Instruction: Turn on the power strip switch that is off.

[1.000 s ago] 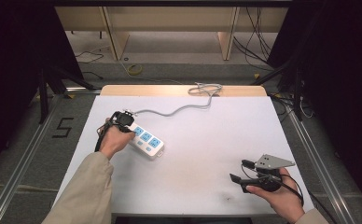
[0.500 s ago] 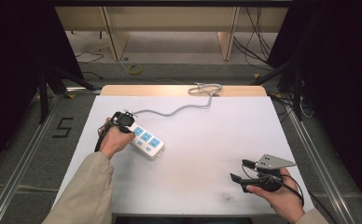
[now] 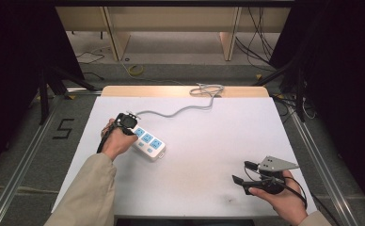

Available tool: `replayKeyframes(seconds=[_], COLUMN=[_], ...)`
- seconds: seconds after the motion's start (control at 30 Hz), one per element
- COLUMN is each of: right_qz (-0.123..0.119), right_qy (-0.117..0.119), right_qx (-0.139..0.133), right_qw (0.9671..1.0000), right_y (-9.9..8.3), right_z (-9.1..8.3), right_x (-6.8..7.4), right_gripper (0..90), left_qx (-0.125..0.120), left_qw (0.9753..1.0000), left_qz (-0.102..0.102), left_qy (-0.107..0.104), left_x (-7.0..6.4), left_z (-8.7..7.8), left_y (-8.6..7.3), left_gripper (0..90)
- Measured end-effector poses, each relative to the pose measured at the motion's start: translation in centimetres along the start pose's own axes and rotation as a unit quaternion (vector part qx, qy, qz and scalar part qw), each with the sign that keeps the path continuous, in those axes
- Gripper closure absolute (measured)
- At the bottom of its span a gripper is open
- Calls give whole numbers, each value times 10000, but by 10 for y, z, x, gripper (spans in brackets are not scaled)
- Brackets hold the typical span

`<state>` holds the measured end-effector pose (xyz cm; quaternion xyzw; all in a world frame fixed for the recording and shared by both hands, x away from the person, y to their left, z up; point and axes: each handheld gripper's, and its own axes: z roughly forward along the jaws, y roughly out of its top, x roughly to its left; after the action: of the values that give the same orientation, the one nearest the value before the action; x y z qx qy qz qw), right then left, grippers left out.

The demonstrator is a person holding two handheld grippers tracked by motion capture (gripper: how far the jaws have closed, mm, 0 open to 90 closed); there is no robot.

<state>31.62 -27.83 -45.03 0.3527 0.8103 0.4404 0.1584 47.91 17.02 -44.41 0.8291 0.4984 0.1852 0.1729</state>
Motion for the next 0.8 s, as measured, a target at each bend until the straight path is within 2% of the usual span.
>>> replayKeyframes(seconds=[0.17, 0.27, 0.33, 0.43, 0.6, 0.67, 0.8], right_qz=[7, 2, -6, 1, -4, 0, 3], right_qy=[-1, 1, 4, 3, 13, 9, 5], right_qx=[14, 29, 12, 26, 9, 31, 17], right_qw=[10000, 10000, 10000, 10000, 10000, 10000, 10000], right_y=[0, 0, 0, 0, 0, 0, 0], right_z=[1, 1, 1, 1, 1, 1, 1], right_x=[0, 0, 0, 0, 0, 0, 0], right_gripper=[285, 285, 285, 285, 285, 285, 285], left_qx=[-94, -160, -198, -185, -206, -283, -565], left_qw=[9999, 9997, 9997, 9996, 9994, 9993, 9976], left_qz=[1, -45, 0, -15, -109, -129, -335], left_qy=[-76, -191, -159, -219, -248, -223, -221], left_x=[2, 2, 0, -1, 0, 1, 4], left_z=[0, 0, 0, -1, -2, -4, -13], left_y=[-2, -3, -2, -3, -5, -5, -5], left_gripper=[898, 897, 896, 895, 894, 894, 846])
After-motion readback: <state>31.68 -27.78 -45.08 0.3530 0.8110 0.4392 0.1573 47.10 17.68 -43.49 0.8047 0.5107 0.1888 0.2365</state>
